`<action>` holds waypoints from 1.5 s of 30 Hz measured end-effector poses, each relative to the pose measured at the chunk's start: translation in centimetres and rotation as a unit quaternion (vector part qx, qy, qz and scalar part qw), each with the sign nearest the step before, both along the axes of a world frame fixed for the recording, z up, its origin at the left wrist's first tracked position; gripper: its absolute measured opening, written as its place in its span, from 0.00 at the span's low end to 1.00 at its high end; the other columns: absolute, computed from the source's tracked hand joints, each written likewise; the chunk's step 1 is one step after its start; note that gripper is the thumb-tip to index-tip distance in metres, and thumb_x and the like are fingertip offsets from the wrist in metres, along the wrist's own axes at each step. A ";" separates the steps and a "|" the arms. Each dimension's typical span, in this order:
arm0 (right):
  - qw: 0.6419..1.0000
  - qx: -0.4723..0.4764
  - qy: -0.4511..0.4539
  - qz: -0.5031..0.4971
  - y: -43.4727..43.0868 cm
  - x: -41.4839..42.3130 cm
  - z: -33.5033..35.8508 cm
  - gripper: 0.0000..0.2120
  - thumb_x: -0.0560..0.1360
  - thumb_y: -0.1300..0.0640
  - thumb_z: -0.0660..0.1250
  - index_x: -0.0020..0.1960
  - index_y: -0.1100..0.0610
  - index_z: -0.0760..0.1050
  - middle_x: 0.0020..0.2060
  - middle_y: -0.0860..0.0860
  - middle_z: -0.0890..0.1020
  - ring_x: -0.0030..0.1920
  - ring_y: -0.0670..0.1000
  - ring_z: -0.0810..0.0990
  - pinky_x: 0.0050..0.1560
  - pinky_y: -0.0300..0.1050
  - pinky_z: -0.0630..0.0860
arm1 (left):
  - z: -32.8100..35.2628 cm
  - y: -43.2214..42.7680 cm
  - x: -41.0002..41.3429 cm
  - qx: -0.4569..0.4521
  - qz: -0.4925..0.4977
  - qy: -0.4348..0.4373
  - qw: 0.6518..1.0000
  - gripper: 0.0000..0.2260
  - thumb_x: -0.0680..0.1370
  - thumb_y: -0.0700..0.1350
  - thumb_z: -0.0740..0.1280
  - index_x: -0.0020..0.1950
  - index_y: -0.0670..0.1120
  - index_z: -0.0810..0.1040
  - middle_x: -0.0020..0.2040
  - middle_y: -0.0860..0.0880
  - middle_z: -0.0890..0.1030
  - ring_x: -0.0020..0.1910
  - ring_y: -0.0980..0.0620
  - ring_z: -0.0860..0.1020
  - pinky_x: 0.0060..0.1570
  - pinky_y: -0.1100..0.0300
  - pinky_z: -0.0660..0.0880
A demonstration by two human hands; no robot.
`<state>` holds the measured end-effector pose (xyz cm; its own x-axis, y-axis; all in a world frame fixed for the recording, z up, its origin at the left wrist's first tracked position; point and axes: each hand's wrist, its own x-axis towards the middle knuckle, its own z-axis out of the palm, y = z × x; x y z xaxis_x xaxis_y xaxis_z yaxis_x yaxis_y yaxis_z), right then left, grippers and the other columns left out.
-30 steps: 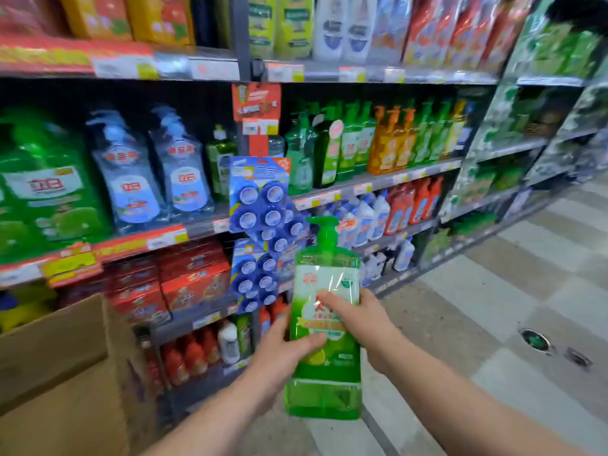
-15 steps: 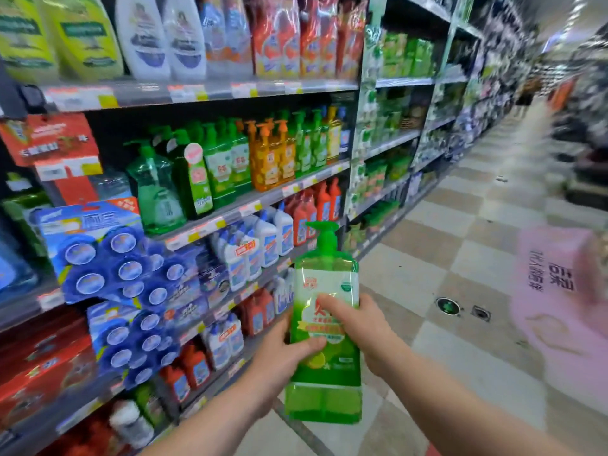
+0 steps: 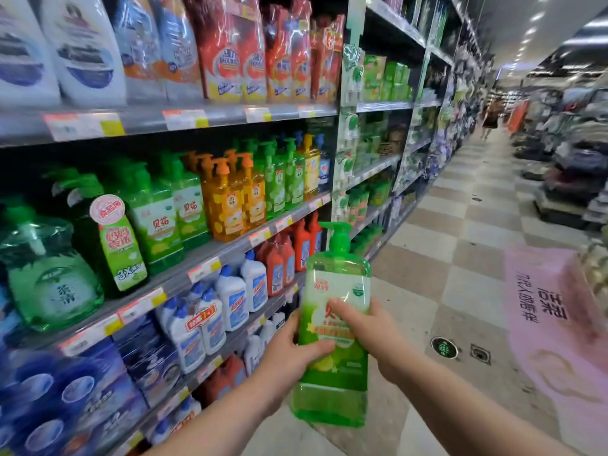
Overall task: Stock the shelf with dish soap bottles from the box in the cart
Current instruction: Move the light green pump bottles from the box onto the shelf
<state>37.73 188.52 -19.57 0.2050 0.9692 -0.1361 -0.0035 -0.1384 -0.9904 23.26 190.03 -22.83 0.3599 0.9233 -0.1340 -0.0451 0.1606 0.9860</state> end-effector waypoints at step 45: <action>0.904 0.180 -0.179 0.345 44.2 -15.3 0.0 0.35 0.62 0.60 0.80 0.63 0.53 0.64 0.52 0.46 0.77 0.52 0.46 0.78 0.46 0.33 0.75 | 13.4 33.1 -16.5 0.176 0.378 0.745 0.520 0.42 0.67 0.69 0.65 0.76 0.55 0.54 0.77 0.47 0.55 0.76 0.41 0.48 0.71 0.38 0.41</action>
<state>22.44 232.76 -19.56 -0.4973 0.8510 0.1687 0.2892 0.3459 -0.8926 6.78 223.13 -9.47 -0.3856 0.7872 0.4812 0.8926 0.4503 -0.0214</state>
